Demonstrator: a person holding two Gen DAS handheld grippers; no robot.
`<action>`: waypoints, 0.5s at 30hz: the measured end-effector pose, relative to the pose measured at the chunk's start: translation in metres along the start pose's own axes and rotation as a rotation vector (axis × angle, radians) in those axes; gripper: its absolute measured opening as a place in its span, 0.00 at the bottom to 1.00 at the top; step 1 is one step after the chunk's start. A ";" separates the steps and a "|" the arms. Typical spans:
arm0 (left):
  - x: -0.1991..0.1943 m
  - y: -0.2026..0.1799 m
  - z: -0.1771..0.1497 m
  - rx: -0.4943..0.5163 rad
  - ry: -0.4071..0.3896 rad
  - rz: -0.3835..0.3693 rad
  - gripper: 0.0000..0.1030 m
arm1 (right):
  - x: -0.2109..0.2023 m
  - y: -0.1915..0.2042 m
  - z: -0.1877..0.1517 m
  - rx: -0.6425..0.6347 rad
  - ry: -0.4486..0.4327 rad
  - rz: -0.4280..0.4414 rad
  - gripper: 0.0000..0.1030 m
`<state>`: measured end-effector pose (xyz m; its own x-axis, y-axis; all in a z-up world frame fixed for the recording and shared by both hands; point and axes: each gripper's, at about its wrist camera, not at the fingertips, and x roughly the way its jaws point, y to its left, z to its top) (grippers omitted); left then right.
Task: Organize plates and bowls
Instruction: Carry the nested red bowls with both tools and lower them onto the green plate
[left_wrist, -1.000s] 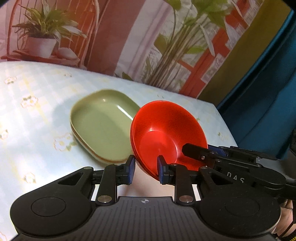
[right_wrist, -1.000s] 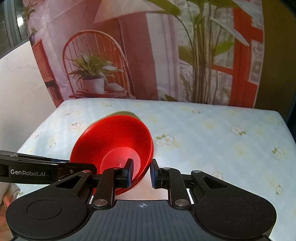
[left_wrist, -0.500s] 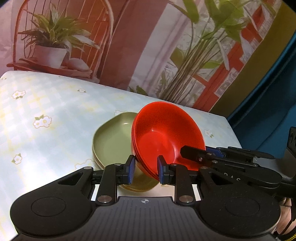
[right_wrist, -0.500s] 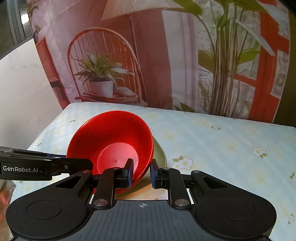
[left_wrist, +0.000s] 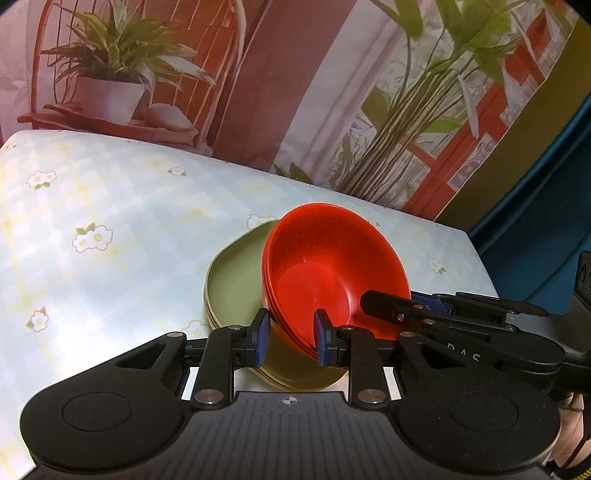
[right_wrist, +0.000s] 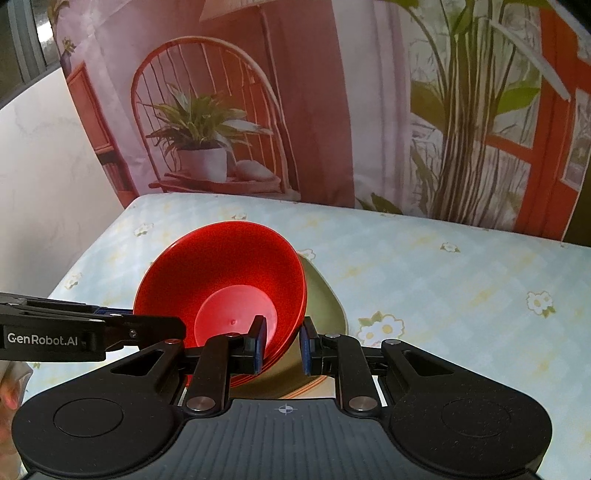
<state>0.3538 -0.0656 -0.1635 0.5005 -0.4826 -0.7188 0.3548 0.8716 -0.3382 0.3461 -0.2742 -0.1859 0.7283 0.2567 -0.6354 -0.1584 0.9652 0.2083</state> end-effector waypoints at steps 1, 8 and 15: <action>0.001 0.001 0.000 0.000 0.003 0.001 0.26 | 0.001 0.000 0.000 0.002 0.003 0.000 0.17; 0.006 0.002 0.001 -0.009 0.013 0.004 0.26 | 0.008 -0.001 -0.002 0.014 0.017 0.002 0.17; 0.011 0.004 -0.002 -0.016 0.033 0.007 0.26 | 0.013 -0.001 -0.004 0.018 0.028 0.007 0.17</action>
<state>0.3594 -0.0679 -0.1739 0.4768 -0.4739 -0.7404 0.3391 0.8762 -0.3425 0.3529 -0.2717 -0.1969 0.7081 0.2652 -0.6545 -0.1513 0.9623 0.2261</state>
